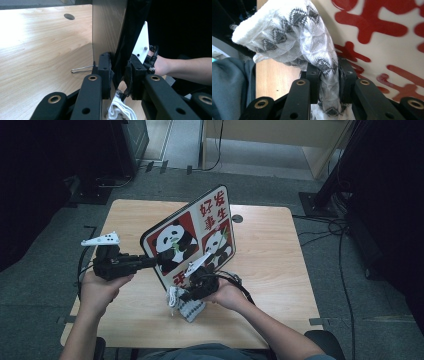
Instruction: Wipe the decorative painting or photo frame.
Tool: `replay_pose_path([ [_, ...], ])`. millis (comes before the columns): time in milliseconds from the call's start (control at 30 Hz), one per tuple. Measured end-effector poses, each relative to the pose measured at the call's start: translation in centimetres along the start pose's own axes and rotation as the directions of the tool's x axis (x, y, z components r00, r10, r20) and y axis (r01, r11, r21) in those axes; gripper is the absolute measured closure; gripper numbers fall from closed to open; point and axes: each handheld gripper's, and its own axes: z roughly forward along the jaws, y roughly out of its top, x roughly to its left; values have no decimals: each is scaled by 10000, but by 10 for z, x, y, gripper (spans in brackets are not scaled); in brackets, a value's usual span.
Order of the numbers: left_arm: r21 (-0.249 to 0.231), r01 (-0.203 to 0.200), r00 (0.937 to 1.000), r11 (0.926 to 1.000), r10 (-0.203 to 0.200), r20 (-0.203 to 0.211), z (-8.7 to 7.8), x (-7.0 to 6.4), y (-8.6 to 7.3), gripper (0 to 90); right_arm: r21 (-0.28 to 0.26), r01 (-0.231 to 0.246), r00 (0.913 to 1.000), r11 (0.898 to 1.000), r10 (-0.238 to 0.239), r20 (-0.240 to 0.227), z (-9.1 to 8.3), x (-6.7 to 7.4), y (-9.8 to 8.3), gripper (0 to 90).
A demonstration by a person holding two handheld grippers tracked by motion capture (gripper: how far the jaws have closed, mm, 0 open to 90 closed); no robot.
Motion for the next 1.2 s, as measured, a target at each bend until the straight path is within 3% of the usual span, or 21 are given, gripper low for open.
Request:
replay_pose_path([
  [267, -1, 6, 10000, 10000, -6, 5, 0, 1, 0, 763, -155, -138, 9990, 9998, 145, 434, -13, -6, 0, 763],
  [733, -66, 41, 10000, 10000, -41, 8, 0, 1, -1, 762, -1255, 73, 9997, 9921, -41, 251, -58, -2, 17, 779],
  [967, -84, 58, 10000, 9999, -58, 37, 1, 2, -1, 761, -1879, 292, 9989, 9817, -217, 417, -90, 3, 38, 779],
  [1067, -87, 63, 10000, 9999, -63, 25, 1, 2, 0, 761, -2291, 468, 9982, 9723, -372, 462, -105, 7, 51, 779],
  [1133, -85, 50, 10000, 10000, -49, 24, 1, 2, 0, 761, -2581, 482, 9985, 9649, -404, 357, -114, 10, 61, 778],
  [1200, -82, 66, 10000, 9999, -66, 13, 1, 2, 0, 761, -2621, 381, 9987, 9643, -282, 413, -121, 13, 71, 778],
])
